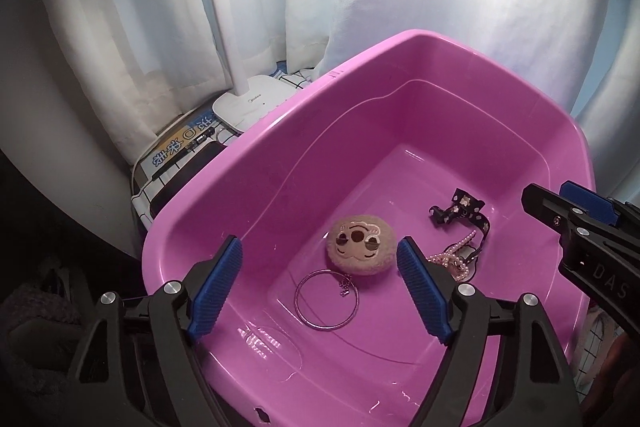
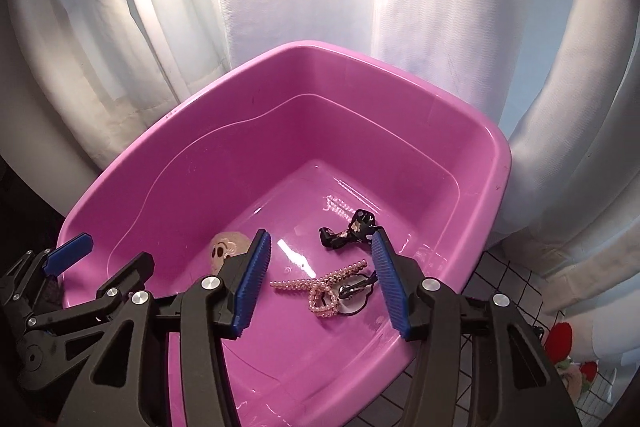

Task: Organize jewelry
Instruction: 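Move both tools back over the table toward the silver bangle and brown hair pins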

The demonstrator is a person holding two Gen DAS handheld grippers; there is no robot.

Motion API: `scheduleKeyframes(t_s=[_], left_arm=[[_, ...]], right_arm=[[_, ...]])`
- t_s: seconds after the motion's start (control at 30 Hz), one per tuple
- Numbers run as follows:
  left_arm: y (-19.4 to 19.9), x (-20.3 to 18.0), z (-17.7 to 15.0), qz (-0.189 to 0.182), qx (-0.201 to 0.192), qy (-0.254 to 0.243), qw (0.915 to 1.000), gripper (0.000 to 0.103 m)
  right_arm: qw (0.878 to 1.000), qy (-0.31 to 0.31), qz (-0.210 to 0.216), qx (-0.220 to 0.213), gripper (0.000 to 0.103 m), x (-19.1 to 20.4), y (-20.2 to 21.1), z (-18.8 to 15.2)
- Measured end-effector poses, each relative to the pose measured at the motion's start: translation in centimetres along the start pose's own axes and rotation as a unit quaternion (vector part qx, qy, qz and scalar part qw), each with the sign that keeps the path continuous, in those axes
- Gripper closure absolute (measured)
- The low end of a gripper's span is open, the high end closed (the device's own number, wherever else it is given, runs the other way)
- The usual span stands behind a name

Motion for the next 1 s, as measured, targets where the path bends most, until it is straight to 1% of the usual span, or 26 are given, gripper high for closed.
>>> scheduleKeyframes(t_s=[0.1,0.23,0.37,0.53,0.73,0.8,0.93,1.0], left_arm=[[0.6,-0.3,-0.2,-0.002,-0.006,0.002,1.0,0.025],[2.0,-0.6,-0.4,-0.016,-0.015,0.009,0.9997,0.024],[4.1,-1.1,-0.9,-0.034,-0.032,0.011,0.9989,0.022],[6.1,-2.3,-1.6,-0.054,-0.041,0.003,0.9977,0.022],[8.8,-5.0,-2.6,-0.095,-0.052,-0.011,0.9941,0.021],[9.7,-6.2,-2.9,-0.11,-0.056,-0.021,0.9921,0.013],[11.1,-9.0,-3.5,-0.146,-0.063,-0.037,0.9867,0.011],[11.7,-10.7,-3.9,-0.168,-0.064,-0.045,0.9827,0.007]], right_arm=[[1.0,-0.008,0.0,-0.007,0.053,-0.4,0.8,-0.2],[0.999,-0.029,0.003,-0.02,0.053,-1.3,2.6,-0.8],[0.998,-0.045,-0.001,-0.04,0.053,-2.3,5.4,-1.8],[0.996,-0.069,-0.004,-0.059,0.052,-4.0,9.0,-3.9],[0.991,-0.111,-0.024,-0.072,0.053,-8.1,13.2,-7.7],[0.988,-0.129,-0.039,-0.076,0.052,-10.2,14.9,-9.5],[0.979,-0.169,-0.081,-0.079,0.052,-14.6,18.3,-13.6],[0.973,-0.191,-0.104,-0.08,0.05,-17.1,20.2,-15.9]])
Point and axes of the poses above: each gripper's, at about its wrist camera, not at the fingertips, and y roughly against the way its jaws point, x to its left, z to its top, the point moved 1 cm from there along -y, roughly the way its jaws point, and after that the axes turned 8 degrees about -x, right-handed, at the moved point
